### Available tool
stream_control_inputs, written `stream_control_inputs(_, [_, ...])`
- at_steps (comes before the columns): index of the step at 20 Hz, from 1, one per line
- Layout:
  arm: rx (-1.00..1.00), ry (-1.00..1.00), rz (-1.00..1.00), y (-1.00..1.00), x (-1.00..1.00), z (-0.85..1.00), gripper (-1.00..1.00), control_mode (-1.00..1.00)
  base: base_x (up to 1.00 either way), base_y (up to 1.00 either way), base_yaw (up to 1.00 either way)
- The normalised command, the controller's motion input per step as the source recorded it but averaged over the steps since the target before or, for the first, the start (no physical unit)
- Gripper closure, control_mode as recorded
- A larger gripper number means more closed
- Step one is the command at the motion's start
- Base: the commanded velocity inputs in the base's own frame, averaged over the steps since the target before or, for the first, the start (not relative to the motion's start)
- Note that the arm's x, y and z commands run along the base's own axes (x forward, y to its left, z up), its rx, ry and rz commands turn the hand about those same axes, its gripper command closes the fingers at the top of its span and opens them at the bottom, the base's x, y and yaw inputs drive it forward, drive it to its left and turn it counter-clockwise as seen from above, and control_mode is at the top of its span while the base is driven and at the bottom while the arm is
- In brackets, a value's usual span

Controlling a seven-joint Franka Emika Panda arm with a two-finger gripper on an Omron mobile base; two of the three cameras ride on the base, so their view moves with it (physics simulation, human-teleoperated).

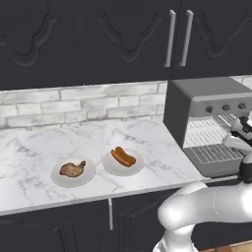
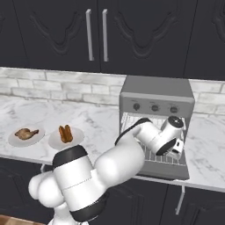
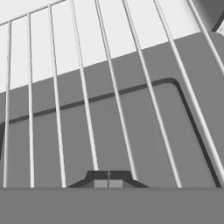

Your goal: Open the toaster oven door. Place the hotdog bun on the top rack in the toaster oven and place the chicken drumstick on the bottom rack.

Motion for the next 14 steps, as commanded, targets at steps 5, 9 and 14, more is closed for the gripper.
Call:
stream_control_inputs(5, [0.0,0.0,-0.07,-0.43,-1.0,-0.96,1.0,-1.0,0.0,0.0,0.0])
stream_control_inputs(9, [0.0,0.0,-0.07,-0.46,-1.0,-0.89,1.0,-1.0,0.0,0.0,0.0])
stream_control_inputs(14, [0.01,-0.03,-0.06,-0.53,-1.0,-0.68,1.0,-1.0,0.0,0.0,0.0])
